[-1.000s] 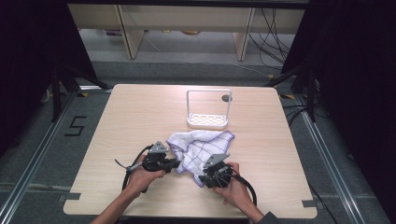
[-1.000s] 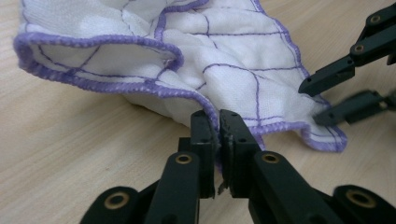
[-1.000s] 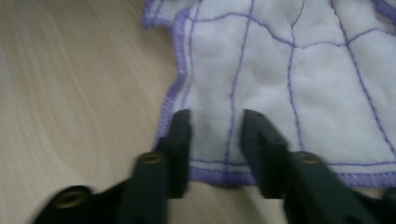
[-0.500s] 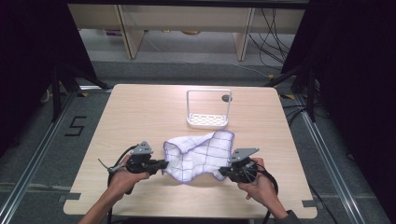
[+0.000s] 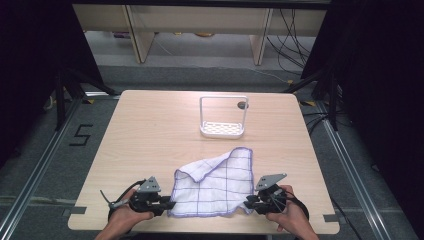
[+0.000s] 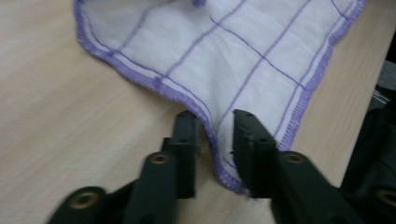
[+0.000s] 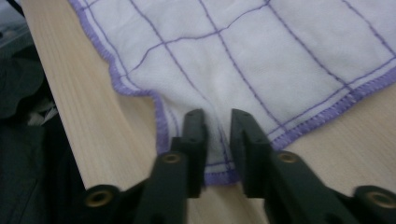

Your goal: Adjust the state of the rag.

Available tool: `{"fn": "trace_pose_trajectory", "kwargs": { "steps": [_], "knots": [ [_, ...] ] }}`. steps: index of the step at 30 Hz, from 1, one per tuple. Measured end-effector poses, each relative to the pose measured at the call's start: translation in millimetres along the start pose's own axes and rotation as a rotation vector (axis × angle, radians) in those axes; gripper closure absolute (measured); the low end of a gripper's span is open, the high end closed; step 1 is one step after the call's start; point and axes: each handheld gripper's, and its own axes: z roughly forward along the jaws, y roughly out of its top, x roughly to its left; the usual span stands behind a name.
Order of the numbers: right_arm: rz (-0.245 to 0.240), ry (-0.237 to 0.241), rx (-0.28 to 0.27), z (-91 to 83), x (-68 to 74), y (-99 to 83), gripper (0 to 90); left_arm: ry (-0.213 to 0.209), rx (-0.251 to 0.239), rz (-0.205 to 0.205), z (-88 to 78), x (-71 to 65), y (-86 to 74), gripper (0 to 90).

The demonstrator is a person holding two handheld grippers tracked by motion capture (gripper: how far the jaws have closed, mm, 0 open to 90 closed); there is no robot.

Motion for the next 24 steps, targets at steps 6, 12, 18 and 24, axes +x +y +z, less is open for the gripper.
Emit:
{"fn": "trace_pose_trajectory", "kwargs": {
  "steps": [6,12,18,24],
  "knots": [
    [0.015,-0.060,-0.106,-20.1,-9.7,6.1,55.9,0.024,-0.077,0.019,-12.1,-1.6,17.7,60.4],
    [0.051,-0.082,-0.159,-24.9,-14.0,4.6,52.2,0.028,-0.066,0.058,-6.1,-3.3,34.5,57.9],
    [0.084,-0.093,-0.174,-21.3,-20.2,2.8,47.2,0.032,-0.021,0.112,12.2,-7.8,56.4,48.1],
    [0.130,-0.125,-0.197,-22.6,-25.7,-1.4,44.8,0.043,0.003,0.145,33.8,-11.6,72.2,45.2]
  ]
}}
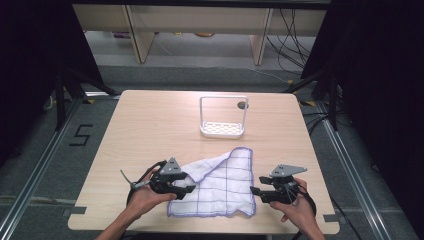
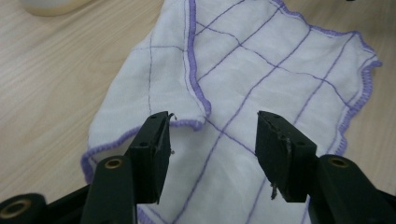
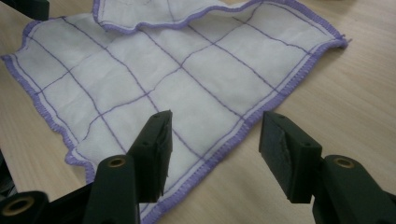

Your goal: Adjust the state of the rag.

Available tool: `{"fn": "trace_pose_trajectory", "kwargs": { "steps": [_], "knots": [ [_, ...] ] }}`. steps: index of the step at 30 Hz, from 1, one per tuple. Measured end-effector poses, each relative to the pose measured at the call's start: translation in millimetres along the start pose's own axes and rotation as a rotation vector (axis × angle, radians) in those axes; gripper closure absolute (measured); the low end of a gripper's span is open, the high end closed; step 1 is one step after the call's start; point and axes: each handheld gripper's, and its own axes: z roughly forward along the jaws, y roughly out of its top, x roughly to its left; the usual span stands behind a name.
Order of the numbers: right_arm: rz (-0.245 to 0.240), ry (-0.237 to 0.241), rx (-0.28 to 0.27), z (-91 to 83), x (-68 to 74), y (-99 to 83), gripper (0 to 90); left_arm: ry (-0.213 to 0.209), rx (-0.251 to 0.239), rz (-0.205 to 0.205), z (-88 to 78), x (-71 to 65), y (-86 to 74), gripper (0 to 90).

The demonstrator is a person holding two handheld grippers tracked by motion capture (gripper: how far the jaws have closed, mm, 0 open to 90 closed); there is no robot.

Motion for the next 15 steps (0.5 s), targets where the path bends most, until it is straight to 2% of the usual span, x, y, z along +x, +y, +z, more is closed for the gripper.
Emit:
{"fn": "trace_pose_trajectory", "kwargs": {
  "steps": [1,5,7,12,13,15],
  "knots": [
    [0.014,-0.001,-0.005,0.0,1.2,-1.2,44.3,0.022,0.020,0.030,5.9,-0.7,3.7,45.4],
    [-0.001,0.003,-0.004,0.6,0.8,-1.0,44.1,0.030,0.033,0.048,12.7,-1.8,6.9,48.1],
    [0.005,0.004,0.006,1.5,2.6,-0.7,43.8,0.037,0.049,0.074,19.3,-2.2,9.3,49.1],
    [0.000,0.010,0.007,3.5,3.5,-0.8,43.2,0.055,0.115,0.115,39.1,2.3,11.9,50.3],
    [0.001,0.012,0.007,3.6,3.5,-0.8,43.1,0.064,0.123,0.122,42.6,3.6,11.4,52.8],
    [-0.003,0.013,0.006,4.0,2.8,-1.3,43.2,0.071,0.120,0.155,45.8,6.3,11.4,65.2]
  ]
}}
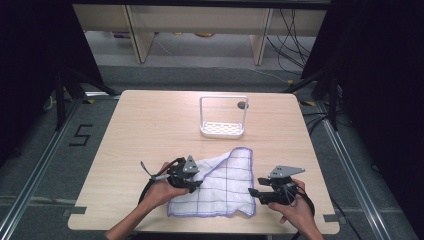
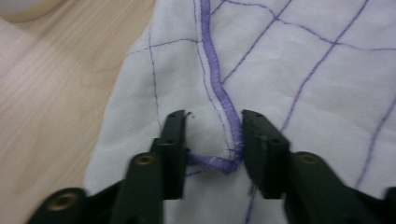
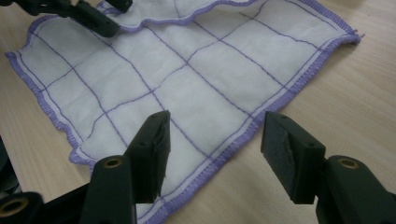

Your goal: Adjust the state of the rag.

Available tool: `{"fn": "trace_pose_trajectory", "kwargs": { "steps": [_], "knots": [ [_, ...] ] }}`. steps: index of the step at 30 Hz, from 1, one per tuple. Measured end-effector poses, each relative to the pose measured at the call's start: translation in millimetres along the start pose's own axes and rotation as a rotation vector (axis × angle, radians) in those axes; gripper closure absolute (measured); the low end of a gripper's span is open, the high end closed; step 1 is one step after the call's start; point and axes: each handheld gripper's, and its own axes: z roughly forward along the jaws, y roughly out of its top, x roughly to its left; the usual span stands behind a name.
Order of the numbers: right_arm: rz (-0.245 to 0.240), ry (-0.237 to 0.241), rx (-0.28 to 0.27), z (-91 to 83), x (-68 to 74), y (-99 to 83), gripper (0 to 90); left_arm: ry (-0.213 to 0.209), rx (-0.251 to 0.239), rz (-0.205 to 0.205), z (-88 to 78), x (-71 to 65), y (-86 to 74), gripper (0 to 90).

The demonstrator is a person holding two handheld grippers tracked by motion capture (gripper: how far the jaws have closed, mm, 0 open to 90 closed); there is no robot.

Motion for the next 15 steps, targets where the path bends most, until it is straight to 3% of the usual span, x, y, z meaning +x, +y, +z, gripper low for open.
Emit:
{"fn": "trace_pose_trajectory", "kwargs": {
  "steps": [2,3,4,6,8,11,15],
  "knots": [
    [0.001,0.003,0.002,0.1,-0.8,-0.2,43.2,0.000,-0.012,-0.017,0.1,4.0,1.6,79.0],
    [0.002,0.003,0.001,0.0,-0.9,-0.1,43.2,0.004,-0.025,-0.034,-1.2,4.3,2.3,81.6],
    [0.002,0.005,0.000,-0.2,-1.0,-0.1,43.3,-0.003,-0.031,-0.024,-4.7,7.2,4.2,82.1],
    [0.017,0.023,0.005,-0.1,-1.1,-0.4,43.2,0.010,-0.062,-0.041,-14.2,14.8,9.2,82.3],
    [0.022,0.009,0.000,0.1,-0.1,-0.6,43.3,0.013,-0.077,-0.049,-18.2,19.9,11.7,82.5],
    [0.017,0.003,-0.003,-0.1,-0.6,-0.2,43.3,0.057,-0.112,-0.120,-27.0,50.5,16.5,82.7],
    [0.008,-0.004,-0.004,-0.6,-3.4,0.2,43.3,0.080,-0.122,-0.209,-25.0,82.2,14.3,82.6]
  ]
}}
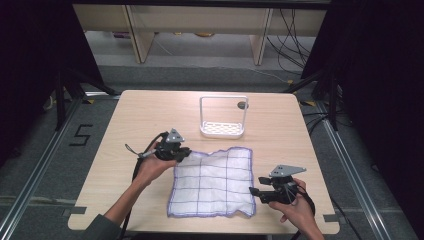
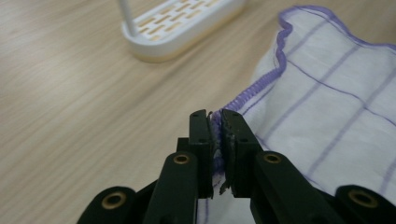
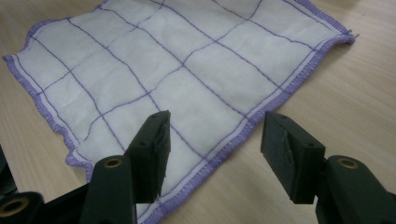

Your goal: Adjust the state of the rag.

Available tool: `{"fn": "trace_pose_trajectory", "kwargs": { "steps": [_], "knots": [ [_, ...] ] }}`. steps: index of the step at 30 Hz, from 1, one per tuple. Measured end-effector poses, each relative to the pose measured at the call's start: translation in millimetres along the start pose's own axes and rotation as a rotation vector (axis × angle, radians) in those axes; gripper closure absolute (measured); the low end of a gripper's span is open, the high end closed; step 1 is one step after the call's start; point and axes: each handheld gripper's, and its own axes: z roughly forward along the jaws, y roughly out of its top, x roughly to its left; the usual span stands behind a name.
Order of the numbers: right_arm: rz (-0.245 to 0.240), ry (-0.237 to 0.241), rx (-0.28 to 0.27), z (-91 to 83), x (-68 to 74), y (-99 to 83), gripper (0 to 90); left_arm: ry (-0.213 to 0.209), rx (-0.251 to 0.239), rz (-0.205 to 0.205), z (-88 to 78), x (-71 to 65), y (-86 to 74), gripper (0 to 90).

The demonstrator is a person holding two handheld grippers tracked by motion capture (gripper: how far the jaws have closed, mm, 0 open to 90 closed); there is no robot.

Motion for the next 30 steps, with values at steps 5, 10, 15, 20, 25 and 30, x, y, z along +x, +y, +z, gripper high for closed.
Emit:
{"fn": "trace_pose_trajectory", "kwargs": {
  "steps": [5,10,15,20,25,30],
  "knots": [
    [0.018,0.004,0.005,1.4,-0.5,-0.4,43.4,0.041,0.024,-0.057,14.4,23.2,-2.0,82.7],
    [0.015,0.004,0.002,2.5,-2.0,0.1,43.4,0.052,0.049,-0.103,31.9,36.3,-8.9,82.7],
    [0.032,-0.026,-0.004,5.1,-11.0,13.3,43.3,0.050,0.052,-0.106,38.2,39.1,-10.9,82.5],
    [0.006,-0.085,-0.016,20.0,-41.1,41.3,43.5,0.044,0.053,-0.107,38.9,40.6,-9.8,82.3],
    [0.025,-0.141,0.033,45.6,-62.9,66.4,44.6,0.029,0.064,-0.109,38.3,42.8,-9.7,82.2],
    [0.005,-0.158,0.057,75.7,-70.3,82.1,46.1,0.036,0.047,-0.110,39.4,43.4,-10.8,82.1]
  ]
}}
